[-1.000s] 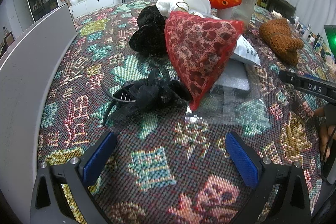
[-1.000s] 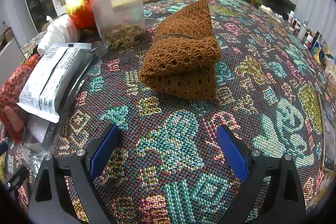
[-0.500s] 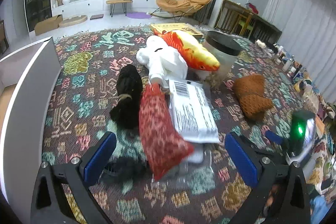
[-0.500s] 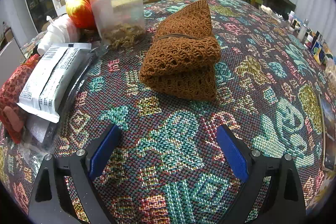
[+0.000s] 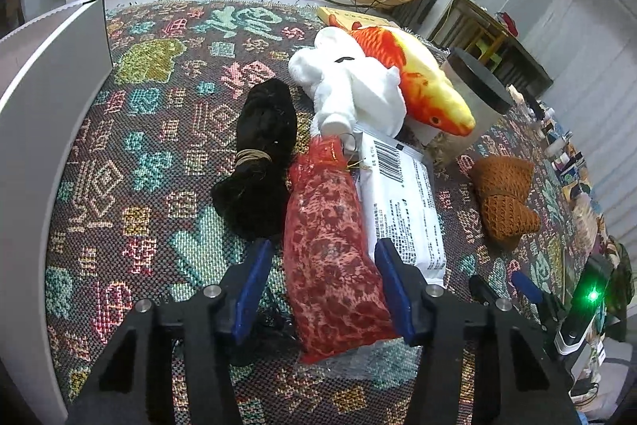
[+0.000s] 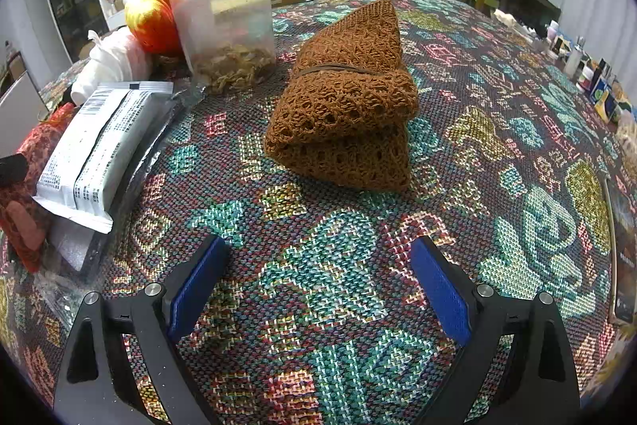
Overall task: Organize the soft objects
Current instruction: 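Close the left tool on the red mesh bag and lift it, then grasp the brown knitted item with the right tool while the left tool holds the red bag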
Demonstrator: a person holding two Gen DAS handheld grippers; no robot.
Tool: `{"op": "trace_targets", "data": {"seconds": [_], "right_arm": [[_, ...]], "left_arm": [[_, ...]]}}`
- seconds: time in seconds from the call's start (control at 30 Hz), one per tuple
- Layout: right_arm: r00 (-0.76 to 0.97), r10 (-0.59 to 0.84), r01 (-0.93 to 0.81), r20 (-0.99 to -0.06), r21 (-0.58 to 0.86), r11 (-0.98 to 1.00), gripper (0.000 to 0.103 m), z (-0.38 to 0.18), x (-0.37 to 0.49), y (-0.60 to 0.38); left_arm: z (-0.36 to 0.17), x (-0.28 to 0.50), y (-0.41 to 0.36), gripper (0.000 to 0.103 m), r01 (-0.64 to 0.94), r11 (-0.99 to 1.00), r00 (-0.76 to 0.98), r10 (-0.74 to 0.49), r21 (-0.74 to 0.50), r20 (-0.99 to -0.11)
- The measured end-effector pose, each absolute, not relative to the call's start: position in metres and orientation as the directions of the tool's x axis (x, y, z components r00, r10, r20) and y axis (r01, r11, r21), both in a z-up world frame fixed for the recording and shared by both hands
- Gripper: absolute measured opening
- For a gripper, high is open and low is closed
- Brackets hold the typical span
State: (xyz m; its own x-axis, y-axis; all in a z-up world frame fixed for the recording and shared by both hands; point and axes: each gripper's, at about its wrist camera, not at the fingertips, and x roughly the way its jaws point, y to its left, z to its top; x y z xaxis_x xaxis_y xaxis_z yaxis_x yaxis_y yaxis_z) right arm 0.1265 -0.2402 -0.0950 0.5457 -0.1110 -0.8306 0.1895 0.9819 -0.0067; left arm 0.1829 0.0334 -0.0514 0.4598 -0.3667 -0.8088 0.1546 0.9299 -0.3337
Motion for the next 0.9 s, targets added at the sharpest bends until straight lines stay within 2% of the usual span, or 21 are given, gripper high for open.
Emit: {"op": "trace_targets", "data": {"seconds": [0.17, 0.27, 0.33, 0.43, 0.57, 0.73, 0.83, 0.87, 0.9], "right_arm": [[0.546, -0.111, 0.19, -0.831, -0.007, 0.982, 0.095, -0.095, 0.127, -0.241], [0.546, -0.111, 0.19, -0.831, -0.007, 0.982, 0.095, -0.095, 0.127, -0.24], [0.546, -0.112, 0.19, -0.831, -0.007, 0.982, 0.095, -0.095, 0.127, -0.24], [0.546, -0.112, 0.191, -0.831, -0.007, 0.982, 0.095, -0.095, 0.127, -0.24], [0.545, -0.112, 0.191, -0.831, -0.007, 0.982, 0.095, -0.095, 0.127, -0.241], [0.545, -0.112, 0.191, -0.831, -0.007, 0.982, 0.095, -0.095, 0.127, -0.24], [0.546, -0.112, 0.191, -0.831, -0.006, 0.982, 0.095, -0.095, 0.127, -0.24], [0.546, -0.111, 0.191, -0.83, -0.005, 0.982, 0.095, -0.095, 0.127, -0.24], [0.547, -0.109, 0.19, -0.83, -0.004, 0.982, 0.095, -0.095, 0.127, -0.24]], "left_arm": [[-0.061, 0.193, 0.031, 0.055, 0.135, 0.922, 0.421, -0.384, -0.362, -0.822], [-0.059, 0.189, 0.03, 0.026, 0.15, 0.928, 0.432, -0.373, -0.342, -0.822], [-0.052, 0.182, 0.037, 0.023, 0.136, 0.918, 0.448, -0.393, -0.374, -0.803], [-0.028, 0.166, 0.059, 0.023, 0.14, 0.902, 0.489, -0.422, -0.409, -0.763], [0.008, 0.147, 0.091, 0.023, 0.133, 0.933, 0.578, -0.346, -0.333, -0.739], [0.0, 0.149, 0.094, 0.024, 0.063, 0.998, 0.647, -0.038, 0.004, -0.762], [-0.037, 0.16, 0.081, 0.04, 0.081, 0.988, 0.61, 0.053, 0.129, -0.791], [-0.048, 0.165, 0.079, 0.046, 0.09, 0.987, 0.581, 0.058, 0.136, -0.811], [-0.06, 0.168, 0.078, 0.048, 0.096, 0.986, 0.554, 0.059, 0.134, -0.83]]}}
